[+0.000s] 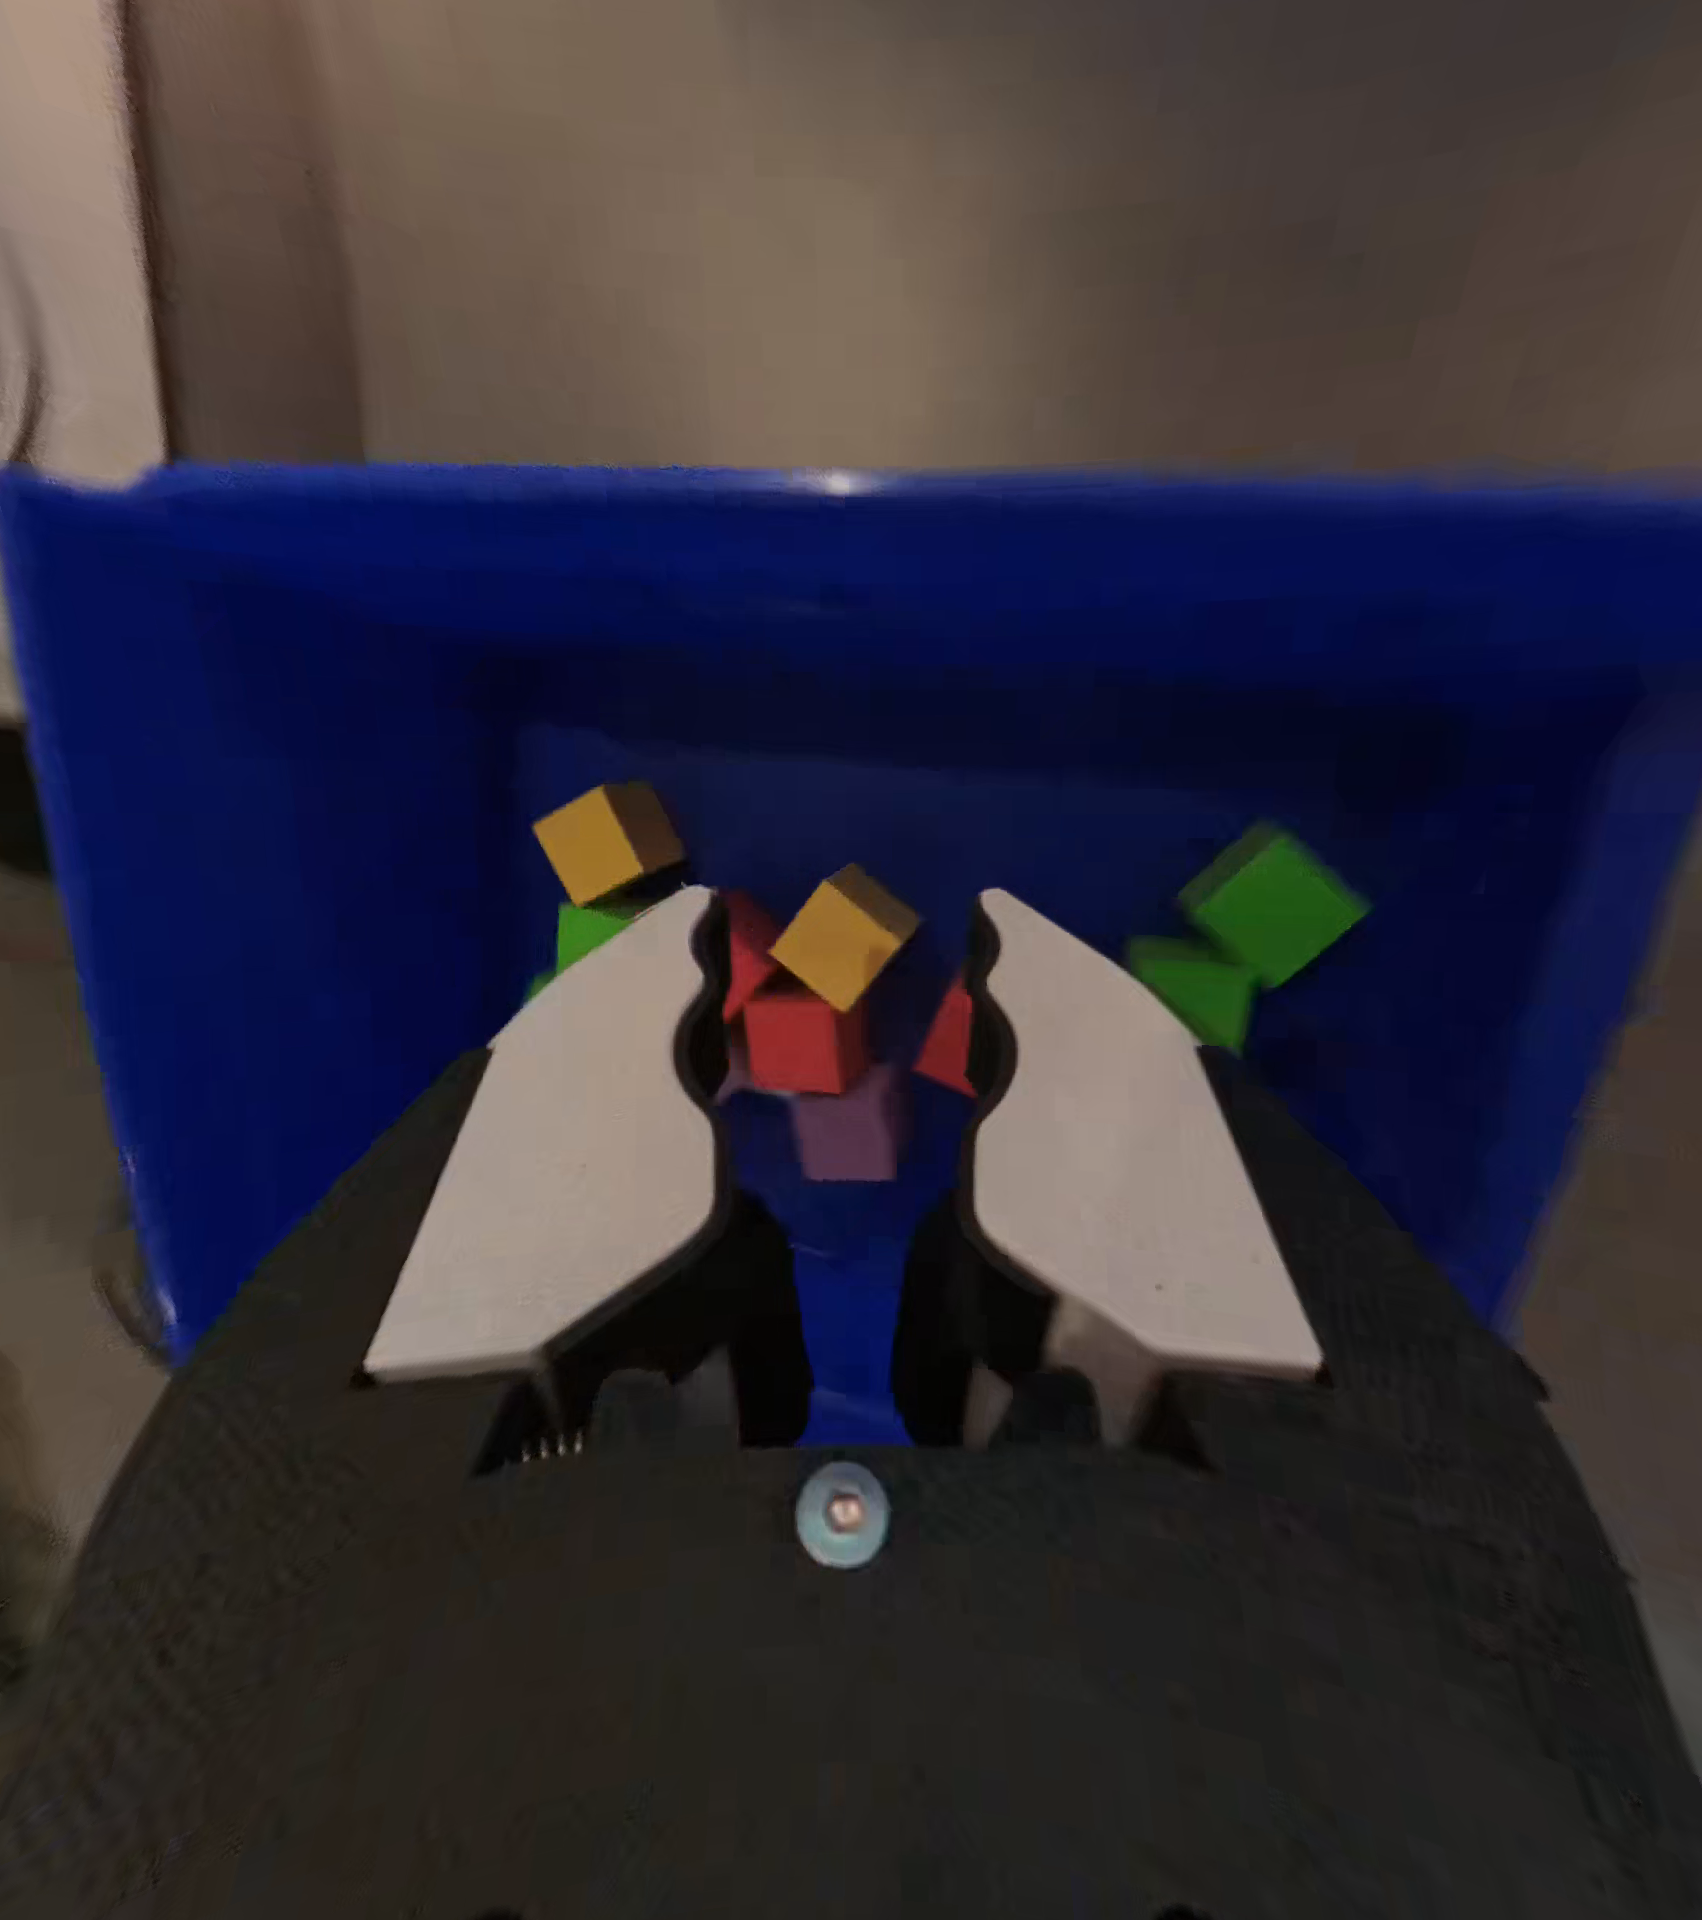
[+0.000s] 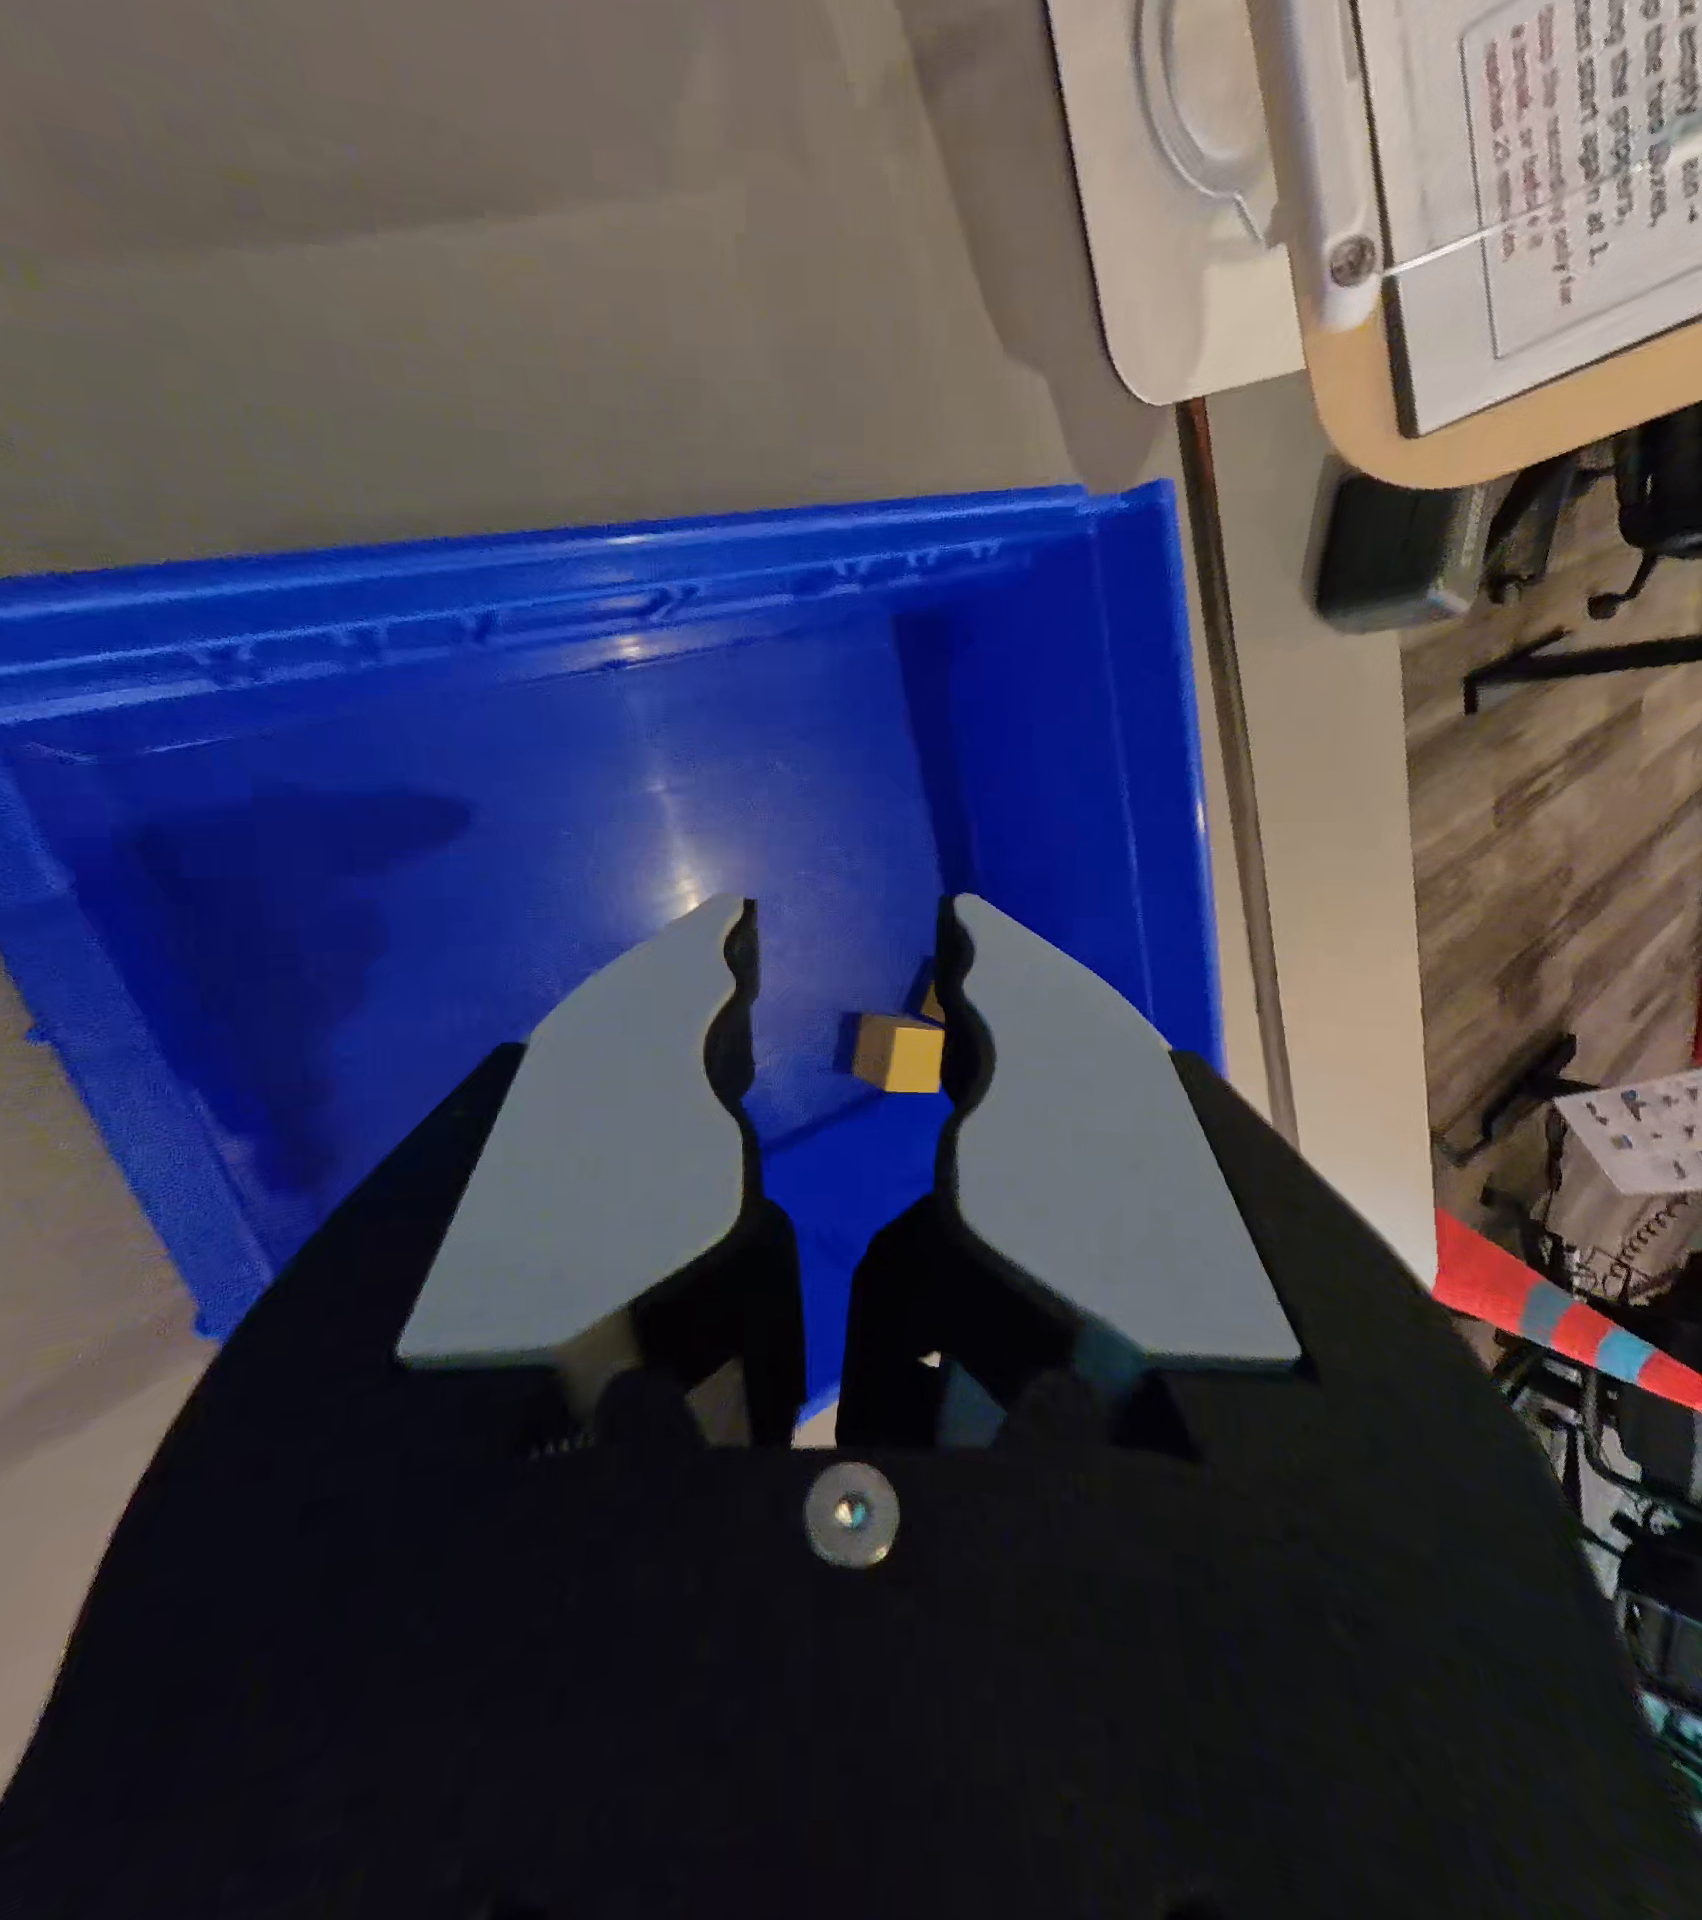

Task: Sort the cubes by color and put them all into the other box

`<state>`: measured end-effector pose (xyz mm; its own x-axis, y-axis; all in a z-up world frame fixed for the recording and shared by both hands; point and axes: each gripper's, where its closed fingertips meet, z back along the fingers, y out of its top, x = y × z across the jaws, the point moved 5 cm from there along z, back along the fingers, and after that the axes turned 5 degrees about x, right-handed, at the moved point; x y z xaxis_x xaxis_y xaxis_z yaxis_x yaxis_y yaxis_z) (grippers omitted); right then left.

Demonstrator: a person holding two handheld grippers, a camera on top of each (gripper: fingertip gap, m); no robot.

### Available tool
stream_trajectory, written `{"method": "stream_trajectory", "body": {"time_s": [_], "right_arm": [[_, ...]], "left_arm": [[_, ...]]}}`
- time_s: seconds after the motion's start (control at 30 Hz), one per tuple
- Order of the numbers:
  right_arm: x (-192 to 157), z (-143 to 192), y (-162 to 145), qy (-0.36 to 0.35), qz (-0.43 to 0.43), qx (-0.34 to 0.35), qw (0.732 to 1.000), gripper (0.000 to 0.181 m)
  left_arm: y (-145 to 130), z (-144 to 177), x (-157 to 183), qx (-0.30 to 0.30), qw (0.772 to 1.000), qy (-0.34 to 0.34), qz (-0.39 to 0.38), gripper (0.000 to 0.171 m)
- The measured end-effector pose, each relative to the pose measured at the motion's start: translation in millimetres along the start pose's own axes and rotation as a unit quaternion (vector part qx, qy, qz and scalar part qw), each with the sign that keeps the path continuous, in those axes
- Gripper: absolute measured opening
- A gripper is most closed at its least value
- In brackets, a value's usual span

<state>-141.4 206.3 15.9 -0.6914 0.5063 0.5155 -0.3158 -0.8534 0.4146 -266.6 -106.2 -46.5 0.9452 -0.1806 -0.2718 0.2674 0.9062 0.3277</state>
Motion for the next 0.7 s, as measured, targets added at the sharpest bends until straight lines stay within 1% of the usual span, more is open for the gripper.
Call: {"method": "stream_trajectory", "body": {"time_s": [0.03,0.1,0.13,0.2,0.27,0.33,0.4,0.6,0.7], "right_arm": [[-5.0,2.0,-0.7,0.002,0.001,0.004,1.000,0.033],[-12.4,4.5,-3.7,0.006,-0.002,0.009,1.000,0.033],[-15.1,5.4,-5.4,0.006,-0.004,0.010,1.000,0.033],[-19.5,6.5,-7.5,0.009,-0.009,0.018,1.000,0.033],[-22.8,6.8,-9.4,0.013,-0.016,0.023,1.000,0.033],[-25.9,6.2,-10.8,0.016,-0.017,0.025,0.999,0.033],[-29.5,5.2,-10.1,0.021,-0.015,0.027,0.999,0.032],[-37.2,3.0,-2.9,0.032,-0.010,0.032,0.999,0.032],[-39.7,4.2,1.7,0.032,-0.001,0.032,0.999,0.032]], "left_arm": [[-5.9,-9.8,-1.6,-0.021,0.999,-0.008,-0.047,0.043],[-14.8,-22.5,-3.9,-0.049,0.993,-0.034,-0.098,0.038],[-16.5,-26.6,-3.2,-0.052,0.991,-0.050,-0.113,0.035],[-18.9,-32.9,-1.1,-0.065,0.986,-0.076,-0.134,0.035],[-22.2,-38.1,0.3,-0.085,0.981,-0.086,-0.153,0.035],[-27.4,-42.7,-0.6,-0.109,0.976,-0.087,-0.169,0.036],[-30.8,-46.4,-2.1,-0.119,0.973,-0.085,-0.181,0.037],[-33.6,-56.0,-6.3,-0.121,0.973,-0.085,-0.179,0.036],[-35.8,-59.0,-6.5,-0.122,0.973,-0.090,-0.172,0.030]]}}
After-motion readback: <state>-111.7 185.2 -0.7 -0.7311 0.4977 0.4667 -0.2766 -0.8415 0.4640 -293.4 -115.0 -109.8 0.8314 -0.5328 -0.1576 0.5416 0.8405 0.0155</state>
